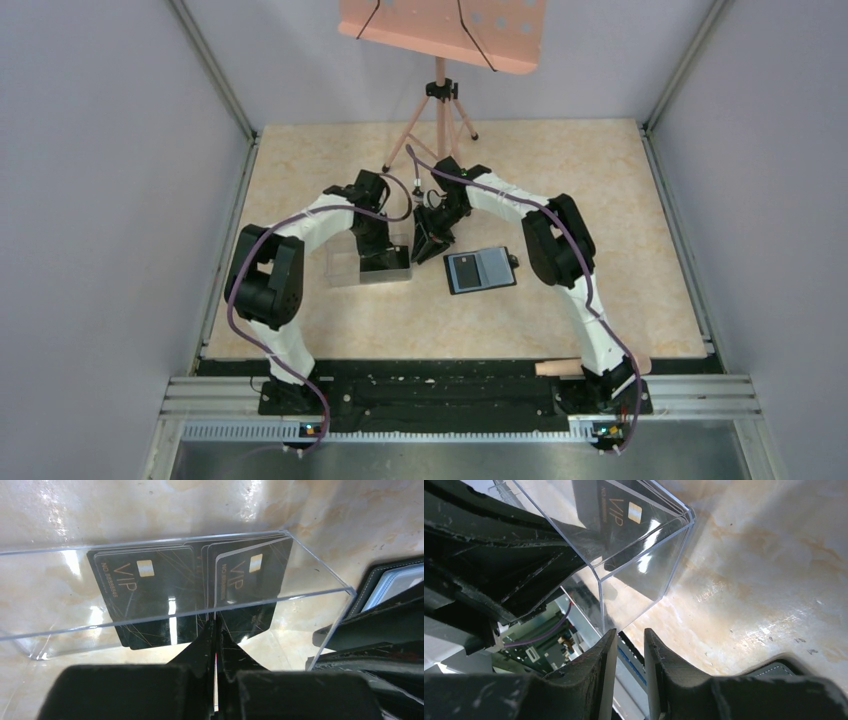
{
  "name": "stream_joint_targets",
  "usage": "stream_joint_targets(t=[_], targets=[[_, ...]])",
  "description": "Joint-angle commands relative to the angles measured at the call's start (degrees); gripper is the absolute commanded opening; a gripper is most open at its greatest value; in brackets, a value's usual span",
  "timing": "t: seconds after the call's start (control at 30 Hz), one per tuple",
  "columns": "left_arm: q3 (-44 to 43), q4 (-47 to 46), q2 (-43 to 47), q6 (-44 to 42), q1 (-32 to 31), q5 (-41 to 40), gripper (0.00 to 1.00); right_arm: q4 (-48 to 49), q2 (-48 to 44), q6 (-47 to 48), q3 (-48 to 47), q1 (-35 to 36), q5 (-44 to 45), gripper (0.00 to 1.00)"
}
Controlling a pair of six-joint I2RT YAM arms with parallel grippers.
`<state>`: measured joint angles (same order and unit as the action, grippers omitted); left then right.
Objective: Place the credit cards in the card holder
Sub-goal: Pick up the credit card from the storage box.
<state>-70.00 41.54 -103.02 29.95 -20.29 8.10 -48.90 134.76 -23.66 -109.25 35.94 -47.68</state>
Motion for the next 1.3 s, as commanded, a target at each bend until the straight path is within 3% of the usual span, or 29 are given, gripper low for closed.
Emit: stream_joint_targets(t=[0.0, 0.3, 0.5, 0.6, 0.83, 1.27], targets=[[-3.71, -0.19, 0.08, -0.87, -1.59, -0.37, 0.01, 1.36, 0.04, -0.43, -2.13, 1.50, -1.66, 0.27], [-7.33, 4.64, -4.95, -3.51, -3.92, -3.30, 0.17, 1.36, 0.01, -0.35, -1.93, 1.50, -1.71, 0.26], [-10.03, 6.99, -8.14, -4.37, -4.90, -3.66, 0.21, 1.36, -0.06, -0.26, -1.66, 1.50, -1.76, 0.26], [-10.82, 7.32, -7.96, -4.51, -5.44, -4.33, 0.19, 1.33, -0.10, -0.28, -1.57, 1.54, -1.77, 0.26], [-11.35, 7.57, -5.14, -4.22, -5.57, -5.69, 0.01, 1.36, 0.01, -0.25, -1.45, 1.51, -1.80, 0.26], [-11.48, 8.66, -2.04, -4.11, -5.84, -6.50, 0.00, 1.36, 0.06, -0.05, -1.14, 1.50, -1.74, 0.26]])
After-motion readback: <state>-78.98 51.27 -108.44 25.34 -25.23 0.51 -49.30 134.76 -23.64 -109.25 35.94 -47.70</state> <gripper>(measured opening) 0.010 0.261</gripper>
